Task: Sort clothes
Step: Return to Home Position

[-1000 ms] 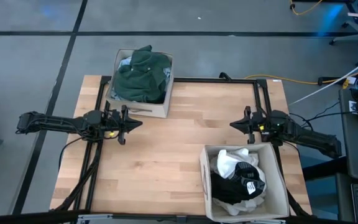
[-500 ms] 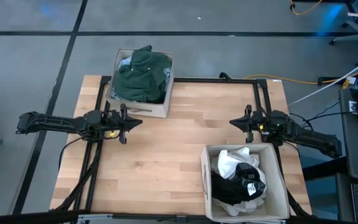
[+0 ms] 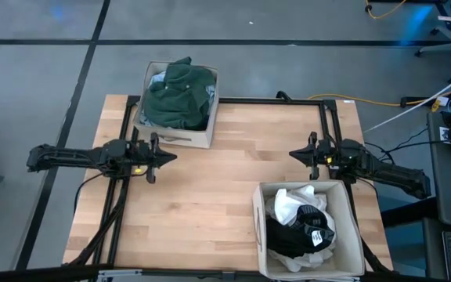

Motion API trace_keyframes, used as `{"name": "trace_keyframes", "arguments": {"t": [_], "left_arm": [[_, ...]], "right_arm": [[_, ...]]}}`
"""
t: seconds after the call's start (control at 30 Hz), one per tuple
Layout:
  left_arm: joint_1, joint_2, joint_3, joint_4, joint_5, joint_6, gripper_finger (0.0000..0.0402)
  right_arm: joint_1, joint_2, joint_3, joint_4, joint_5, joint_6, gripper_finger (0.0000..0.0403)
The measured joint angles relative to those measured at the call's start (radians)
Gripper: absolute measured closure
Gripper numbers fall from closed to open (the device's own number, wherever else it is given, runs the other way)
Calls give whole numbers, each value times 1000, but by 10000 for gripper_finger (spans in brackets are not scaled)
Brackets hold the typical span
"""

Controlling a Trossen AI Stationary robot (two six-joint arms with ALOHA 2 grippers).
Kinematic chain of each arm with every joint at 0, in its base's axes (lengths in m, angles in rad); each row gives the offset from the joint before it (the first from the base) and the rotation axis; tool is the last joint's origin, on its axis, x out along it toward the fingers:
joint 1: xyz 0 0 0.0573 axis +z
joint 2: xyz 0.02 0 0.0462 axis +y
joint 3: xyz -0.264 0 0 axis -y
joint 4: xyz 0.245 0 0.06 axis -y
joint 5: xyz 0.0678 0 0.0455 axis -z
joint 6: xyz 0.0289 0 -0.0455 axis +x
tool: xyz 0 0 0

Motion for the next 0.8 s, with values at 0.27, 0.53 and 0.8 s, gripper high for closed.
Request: {"name": "trace_keyframes", "arguments": {"t": [0.27, 0.53, 0.8], "left_arm": [[0, -220, 0, -156, -17, -4, 399], [1, -223, 0, -176, -85, 7, 399], [1, -215, 0, -176, -87, 164, 399]], "right_arm": [[0, 0, 0, 0, 0, 0, 386], [0, 0, 0, 0, 0, 0, 386], [0, 0, 0, 0, 18, 0, 386]]}}
